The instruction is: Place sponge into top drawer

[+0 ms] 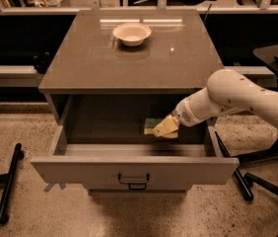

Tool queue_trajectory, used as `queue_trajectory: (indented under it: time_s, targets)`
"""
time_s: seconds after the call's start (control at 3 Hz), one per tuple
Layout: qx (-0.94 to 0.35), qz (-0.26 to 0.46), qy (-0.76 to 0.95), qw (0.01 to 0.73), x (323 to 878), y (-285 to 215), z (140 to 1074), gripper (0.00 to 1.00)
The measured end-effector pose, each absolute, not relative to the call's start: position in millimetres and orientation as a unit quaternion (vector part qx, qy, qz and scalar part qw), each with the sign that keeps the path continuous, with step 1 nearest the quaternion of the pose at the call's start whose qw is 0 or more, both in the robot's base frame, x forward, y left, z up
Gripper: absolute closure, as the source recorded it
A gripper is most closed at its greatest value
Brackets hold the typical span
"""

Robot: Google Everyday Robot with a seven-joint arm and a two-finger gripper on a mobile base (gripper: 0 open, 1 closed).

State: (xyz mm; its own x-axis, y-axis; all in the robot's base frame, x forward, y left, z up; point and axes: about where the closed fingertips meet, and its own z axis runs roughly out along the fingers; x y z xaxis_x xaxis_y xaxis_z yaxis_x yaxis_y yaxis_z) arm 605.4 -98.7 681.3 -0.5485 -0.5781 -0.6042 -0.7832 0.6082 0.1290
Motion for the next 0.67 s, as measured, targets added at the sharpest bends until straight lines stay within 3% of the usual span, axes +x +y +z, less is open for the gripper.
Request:
queue_trajectory:
  time_s: [0.67]
  targets:
    - [-0.362, 0.187, 0.871, 0.274, 641.5, -105.8, 648.1, 0.37]
